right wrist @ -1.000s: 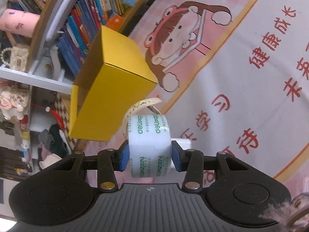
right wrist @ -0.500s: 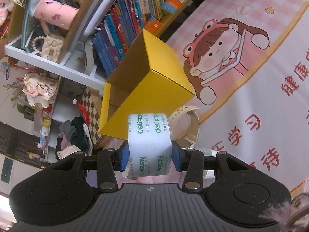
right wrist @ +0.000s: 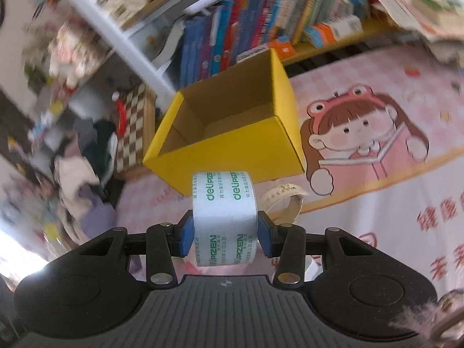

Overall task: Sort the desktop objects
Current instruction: 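Close the left gripper on the toy car while the right gripper lifts the tape roll, then carry the toy car and tape roll with both grippers over the yellow box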

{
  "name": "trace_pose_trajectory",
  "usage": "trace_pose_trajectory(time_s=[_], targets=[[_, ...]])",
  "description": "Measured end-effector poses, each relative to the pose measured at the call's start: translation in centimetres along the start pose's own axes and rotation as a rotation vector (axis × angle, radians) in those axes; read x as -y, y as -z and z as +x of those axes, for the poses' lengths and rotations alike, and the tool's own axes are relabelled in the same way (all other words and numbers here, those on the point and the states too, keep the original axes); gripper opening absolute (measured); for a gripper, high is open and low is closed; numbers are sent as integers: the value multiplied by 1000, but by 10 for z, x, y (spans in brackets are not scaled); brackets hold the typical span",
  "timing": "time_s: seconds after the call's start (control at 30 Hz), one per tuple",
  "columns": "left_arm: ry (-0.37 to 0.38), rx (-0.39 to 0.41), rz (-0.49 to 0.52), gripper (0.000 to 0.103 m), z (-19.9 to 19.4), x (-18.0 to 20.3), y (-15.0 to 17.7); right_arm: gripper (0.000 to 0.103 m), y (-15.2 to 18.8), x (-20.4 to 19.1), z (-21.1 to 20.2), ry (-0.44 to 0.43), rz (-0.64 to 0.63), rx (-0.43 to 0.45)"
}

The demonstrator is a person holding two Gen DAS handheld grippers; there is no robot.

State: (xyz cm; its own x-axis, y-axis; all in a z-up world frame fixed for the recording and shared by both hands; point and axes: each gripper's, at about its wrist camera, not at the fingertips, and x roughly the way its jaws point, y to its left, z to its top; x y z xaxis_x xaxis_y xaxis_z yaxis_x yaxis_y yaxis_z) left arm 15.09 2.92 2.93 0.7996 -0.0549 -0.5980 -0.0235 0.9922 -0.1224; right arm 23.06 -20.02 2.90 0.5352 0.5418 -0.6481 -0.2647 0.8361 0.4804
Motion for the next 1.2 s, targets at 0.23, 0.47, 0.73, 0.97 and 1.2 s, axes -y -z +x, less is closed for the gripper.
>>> trace_pose_trajectory(time_s=[0.23, 0.47, 0.73, 0.97, 1.2], targets=[[7, 6, 6, 53, -6, -6, -2, 42, 8, -27, 0, 60, -170, 9], [27, 21, 45, 53, -16, -13, -8, 42, 18, -53, 2, 157, -305, 29], [59, 32, 78, 53, -27, -22, -13, 42, 30, -71, 2, 194, -345, 38], [110, 56, 97, 53, -15, -21, -25, 42, 22, -76, -5, 208, -373, 63], [95, 98, 89, 53, 5, -20, -52, 41, -21, -75, 6, 203, -405, 111]])
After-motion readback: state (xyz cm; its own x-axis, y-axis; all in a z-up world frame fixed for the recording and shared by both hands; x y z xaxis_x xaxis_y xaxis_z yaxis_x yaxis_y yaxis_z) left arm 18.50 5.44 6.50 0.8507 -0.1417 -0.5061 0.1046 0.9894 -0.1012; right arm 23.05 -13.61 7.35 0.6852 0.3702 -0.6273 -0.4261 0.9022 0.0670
